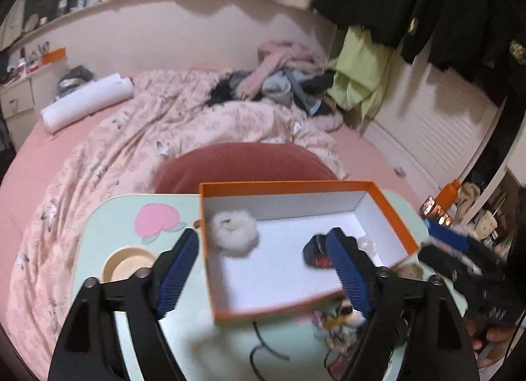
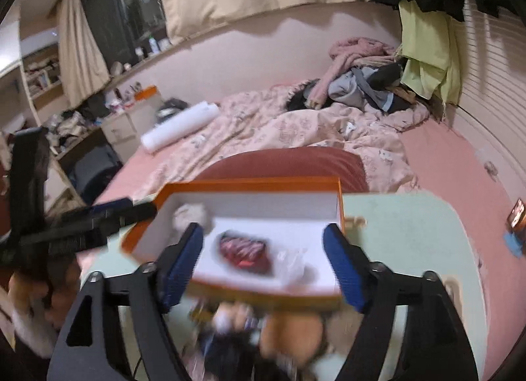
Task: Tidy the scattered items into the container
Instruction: 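Lower the red-cross box into the orange box and open the left gripper, then carry the black fabric over the orange box with the right gripper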
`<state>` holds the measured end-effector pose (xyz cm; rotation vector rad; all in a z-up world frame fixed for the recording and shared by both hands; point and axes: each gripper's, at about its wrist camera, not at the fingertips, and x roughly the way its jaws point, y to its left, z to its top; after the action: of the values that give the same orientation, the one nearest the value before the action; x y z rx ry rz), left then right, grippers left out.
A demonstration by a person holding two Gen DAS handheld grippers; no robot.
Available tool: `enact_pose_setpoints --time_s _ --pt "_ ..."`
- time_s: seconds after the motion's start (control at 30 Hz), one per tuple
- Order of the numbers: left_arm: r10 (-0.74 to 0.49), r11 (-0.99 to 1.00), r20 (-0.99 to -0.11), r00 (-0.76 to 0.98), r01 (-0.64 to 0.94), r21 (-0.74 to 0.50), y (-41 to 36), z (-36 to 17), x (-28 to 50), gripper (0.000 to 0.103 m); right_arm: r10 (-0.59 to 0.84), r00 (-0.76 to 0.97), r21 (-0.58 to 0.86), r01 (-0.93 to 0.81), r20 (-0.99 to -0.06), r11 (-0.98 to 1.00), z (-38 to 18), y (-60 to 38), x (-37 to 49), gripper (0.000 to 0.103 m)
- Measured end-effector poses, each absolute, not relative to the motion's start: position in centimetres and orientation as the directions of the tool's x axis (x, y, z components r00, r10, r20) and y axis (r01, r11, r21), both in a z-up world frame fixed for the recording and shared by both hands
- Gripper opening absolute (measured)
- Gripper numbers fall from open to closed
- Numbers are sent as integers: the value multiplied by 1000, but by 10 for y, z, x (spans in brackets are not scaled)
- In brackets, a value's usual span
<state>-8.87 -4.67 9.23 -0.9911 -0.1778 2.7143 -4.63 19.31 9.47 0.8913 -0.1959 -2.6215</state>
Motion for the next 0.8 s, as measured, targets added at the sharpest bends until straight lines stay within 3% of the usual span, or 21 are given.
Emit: enact_pose_setpoints --time_s 0.1,0.4,0.43,0.47,0.57,0.67,0.8 --pt "251 -967 -603 -757 -173 -185 -49 84 -61 92 -388 -732 228 314 -560 -922 80 198 -12 81" --pt "132 -982 -709 -692 -189 1 -9 16 4 93 -363 -672 218 294 -646 -931 33 188 8 81" --pt "121 -983 -715 -689 -181 9 -8 9 7 93 -366 -667 218 297 -649 -929 30 187 9 78" --pt "114 -985 -720 -685 -174 10 -8 4 8 93 -373 -660 222 304 -653 -926 28 186 10 60" --pt "79 -988 -716 -693 -150 37 -6 -4 10 93 -399 -646 251 313 -651 -916 25 185 14 41" --pt "99 -988 -710 -697 -154 14 -10 -5 11 93 -405 -656 253 318 -637 -914 28 187 20 31" --pt "95 -991 -705 -702 -134 -1 -15 -6 13 96 -425 -680 260 337 -598 -905 45 187 22 28"
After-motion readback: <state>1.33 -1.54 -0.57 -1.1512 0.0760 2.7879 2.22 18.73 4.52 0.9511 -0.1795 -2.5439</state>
